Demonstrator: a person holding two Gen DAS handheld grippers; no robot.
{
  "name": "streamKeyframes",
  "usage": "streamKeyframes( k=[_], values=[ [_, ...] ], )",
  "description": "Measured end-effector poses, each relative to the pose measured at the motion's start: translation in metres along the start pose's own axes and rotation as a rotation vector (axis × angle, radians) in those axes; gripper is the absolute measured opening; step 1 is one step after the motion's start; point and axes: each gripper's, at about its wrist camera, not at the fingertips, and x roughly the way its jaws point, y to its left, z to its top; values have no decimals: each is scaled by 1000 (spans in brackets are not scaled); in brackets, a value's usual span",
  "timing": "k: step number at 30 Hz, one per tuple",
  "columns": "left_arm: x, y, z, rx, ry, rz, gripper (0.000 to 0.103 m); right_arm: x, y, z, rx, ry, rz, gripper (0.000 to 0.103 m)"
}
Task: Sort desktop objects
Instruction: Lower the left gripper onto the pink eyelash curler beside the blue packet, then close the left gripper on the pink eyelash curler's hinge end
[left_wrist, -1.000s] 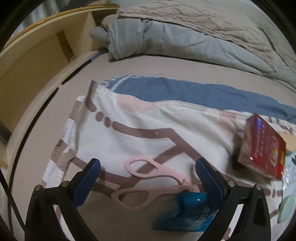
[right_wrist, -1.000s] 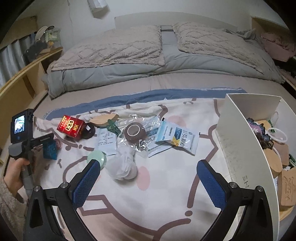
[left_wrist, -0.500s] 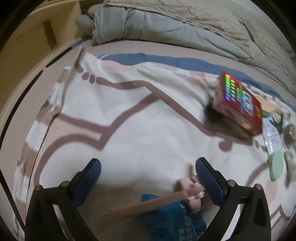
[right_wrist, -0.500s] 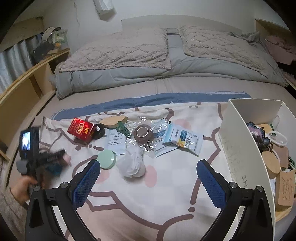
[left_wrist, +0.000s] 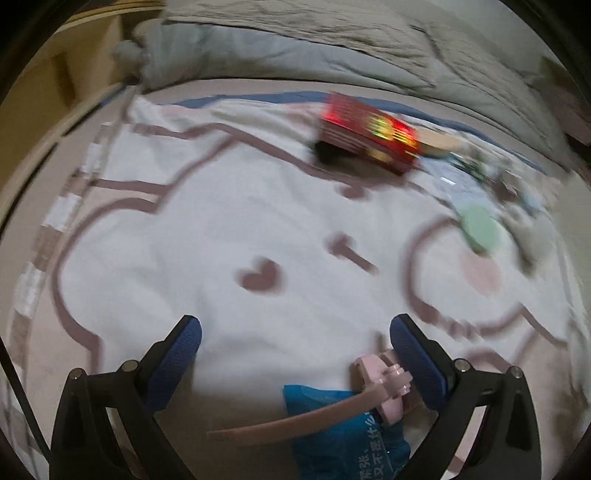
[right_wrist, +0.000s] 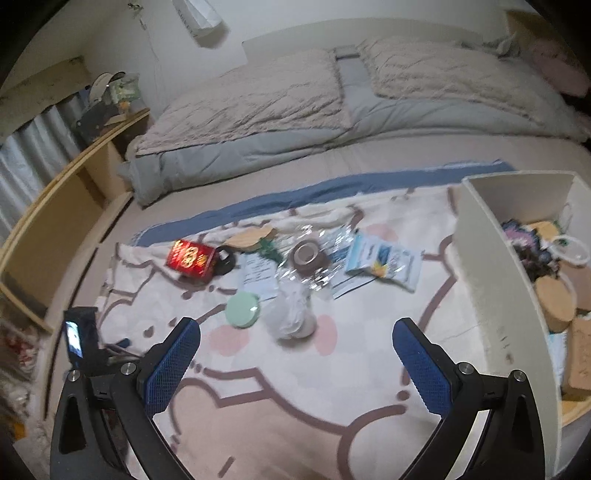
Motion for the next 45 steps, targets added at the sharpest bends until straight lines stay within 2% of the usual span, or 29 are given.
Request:
streamKeyframes(
  k=[3,7,10,14,20,24,29,36,45],
  values=[
    [-6,-24,-16,39,17,-75,103,3,3,-4,6,35,61,103],
    [-15,-62,-30,119,26,-166,103,0,13,-9,-39,45,52,103],
    [-18,-98,-45,228,65,-181,103,-2,18,-12,-77,53,45,103],
    [-28,-139,-66,364,51,-187,103,-5,20,-18,-121,75,35,103],
    [-43,-162,-81,357,92,-286,103,-16,14,-22,-138,77,36,103],
    [-54,-175,-93,374,95,-314,103,-26,6,-23,-133,71,35,103],
    [-76,-186,-97,364,29,-304,103,-40,-4,-23,-128,55,38,103],
    [-100,-180,-71,332,-140,-233,103,-57,-20,-23,-109,30,34,103],
    [-89,-147,-46,261,-202,-97,103,-55,-24,-29,-148,40,2,103]
  ],
)
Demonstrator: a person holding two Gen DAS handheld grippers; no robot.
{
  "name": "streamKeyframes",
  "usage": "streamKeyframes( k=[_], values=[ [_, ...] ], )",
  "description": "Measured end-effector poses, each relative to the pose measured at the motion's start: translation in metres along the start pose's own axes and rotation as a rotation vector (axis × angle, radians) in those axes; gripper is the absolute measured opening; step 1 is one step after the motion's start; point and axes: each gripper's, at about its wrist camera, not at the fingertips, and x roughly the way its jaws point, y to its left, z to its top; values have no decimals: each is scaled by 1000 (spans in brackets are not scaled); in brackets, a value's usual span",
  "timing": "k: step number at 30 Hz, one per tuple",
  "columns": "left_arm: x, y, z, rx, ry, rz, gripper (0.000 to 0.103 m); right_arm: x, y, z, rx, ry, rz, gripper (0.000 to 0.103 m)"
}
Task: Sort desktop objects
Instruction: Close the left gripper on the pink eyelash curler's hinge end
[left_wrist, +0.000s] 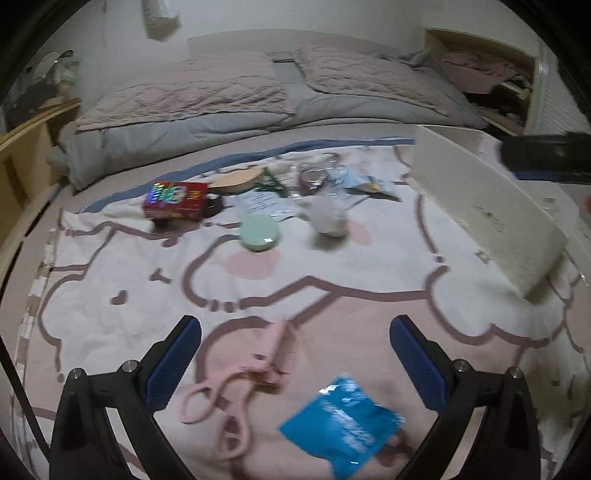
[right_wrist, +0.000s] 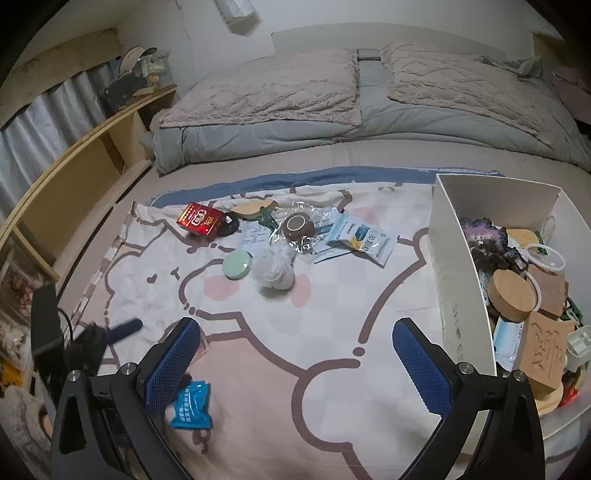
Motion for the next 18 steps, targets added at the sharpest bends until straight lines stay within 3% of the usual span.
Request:
streamKeyframes(
  k=[3,11,13,18],
  values=[
    [7,13,-4,-17,14,23,100,0,1,-1,-8,5,2,103],
    [25,29,-15,-24,84,61,77,5,4,-4,-29,20,-8,103],
    [29,30,-17,-29,103,59,64,7,5,-5,-34,32,-9,103],
    [34,28,-23,-2,136,54,48,10,8,-4,-7,64,26,103]
  ],
)
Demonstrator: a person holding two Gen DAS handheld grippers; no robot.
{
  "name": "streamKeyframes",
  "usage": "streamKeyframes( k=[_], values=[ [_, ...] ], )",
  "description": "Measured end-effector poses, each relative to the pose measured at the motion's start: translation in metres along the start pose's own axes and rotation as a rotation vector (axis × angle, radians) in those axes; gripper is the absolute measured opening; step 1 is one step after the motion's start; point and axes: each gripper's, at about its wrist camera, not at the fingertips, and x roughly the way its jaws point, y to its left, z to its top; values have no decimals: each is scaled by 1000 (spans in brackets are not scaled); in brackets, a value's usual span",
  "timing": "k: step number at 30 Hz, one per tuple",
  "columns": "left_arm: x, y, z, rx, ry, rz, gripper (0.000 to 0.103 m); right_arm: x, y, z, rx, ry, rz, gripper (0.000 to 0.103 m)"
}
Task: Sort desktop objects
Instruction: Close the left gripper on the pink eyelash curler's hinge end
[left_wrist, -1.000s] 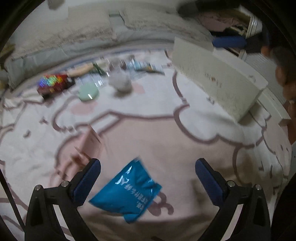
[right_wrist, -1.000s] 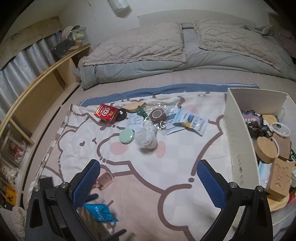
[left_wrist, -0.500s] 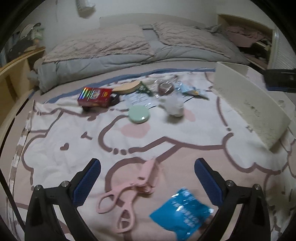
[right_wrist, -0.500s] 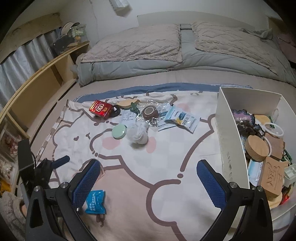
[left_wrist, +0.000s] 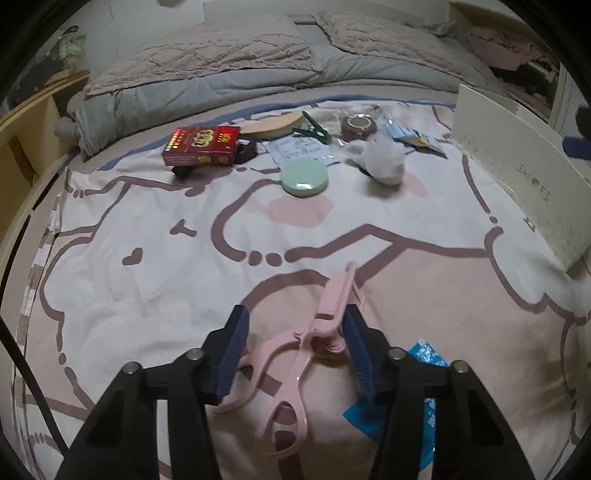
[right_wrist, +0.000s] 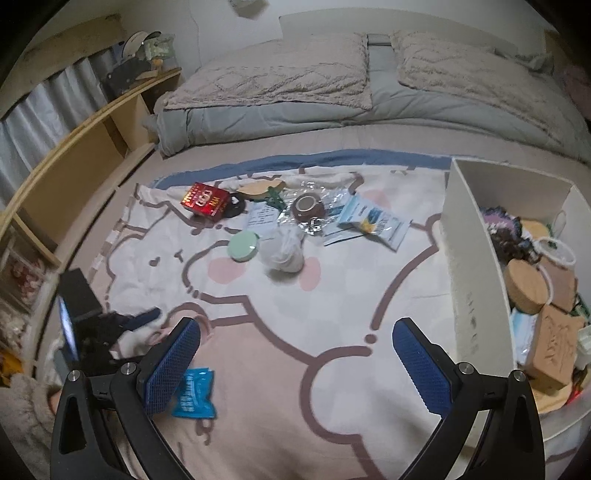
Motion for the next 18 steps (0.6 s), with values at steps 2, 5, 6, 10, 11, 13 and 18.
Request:
streamKeyframes(
  k=[2,5,6,10,11,13,18],
  values=[
    [0,-2,-1,12,3,-12,42,0,3,0,1,3,16,103],
    [-1,-6,-2,28,5,-24,34,2,8,-1,-19,17,10,103],
    [-2,-6,-2,32,5,-30,28,4,9,-1,-23,24,6,103],
    [-3,-8,-4,54,-1,-28,26,9,16,-5,-61,41,12,103],
    [-4,-7,-5,53,-6,-26,26,10,19,-6,-72,40,8,103],
    [-5,-5,-5,50,-8,-26,26,10,23,-6,-94,38,14,103],
    [-9,-3,-8,57,-22,-25,19,14,28,-6,-100,46,35,103]
  ],
)
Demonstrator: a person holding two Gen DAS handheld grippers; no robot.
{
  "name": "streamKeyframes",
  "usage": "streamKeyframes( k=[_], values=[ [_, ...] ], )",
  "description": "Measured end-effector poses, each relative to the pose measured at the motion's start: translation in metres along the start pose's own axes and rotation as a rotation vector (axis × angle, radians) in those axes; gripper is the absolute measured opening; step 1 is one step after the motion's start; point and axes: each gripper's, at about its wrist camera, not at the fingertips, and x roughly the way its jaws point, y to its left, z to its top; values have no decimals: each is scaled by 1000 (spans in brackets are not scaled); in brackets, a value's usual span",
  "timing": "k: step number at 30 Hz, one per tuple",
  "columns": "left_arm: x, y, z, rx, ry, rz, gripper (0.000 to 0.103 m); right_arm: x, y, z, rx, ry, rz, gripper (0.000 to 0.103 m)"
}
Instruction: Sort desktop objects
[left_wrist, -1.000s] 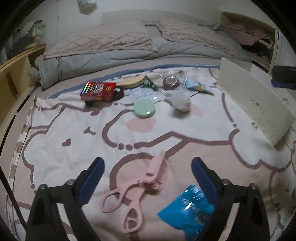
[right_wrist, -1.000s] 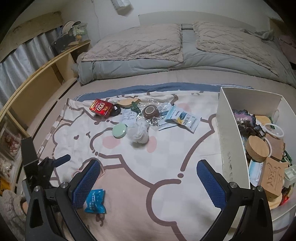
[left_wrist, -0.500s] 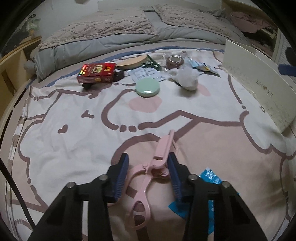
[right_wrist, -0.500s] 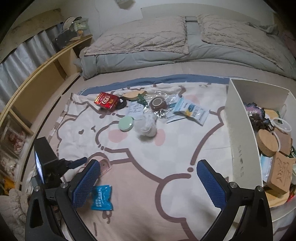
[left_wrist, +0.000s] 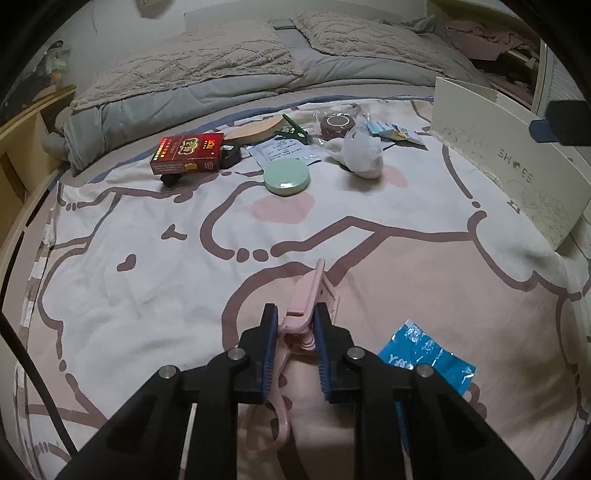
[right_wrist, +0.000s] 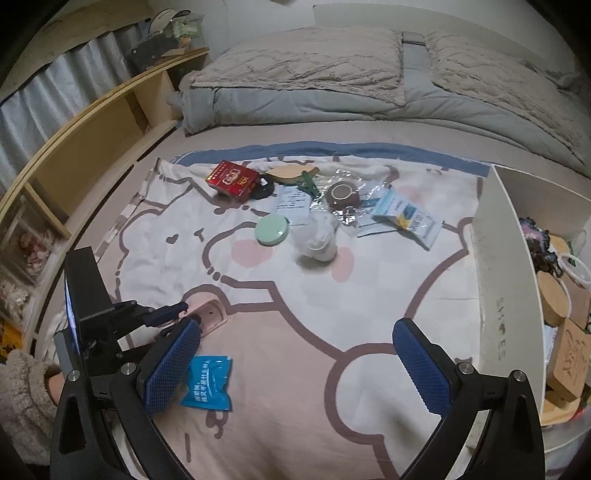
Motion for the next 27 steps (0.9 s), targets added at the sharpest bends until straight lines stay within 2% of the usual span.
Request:
streamKeyframes(
  k=[11,16,27],
  values=[
    [-8,23,-12,-59,3,35,19,22,21,-7,-37,65,24,103],
    [-13,34,-18,-87,6,40,19,47,41,-25,-79,146,55,103],
    [-27,51,-37,-156,15,10,19,85,76,-46,-147,245,61,103]
  ],
)
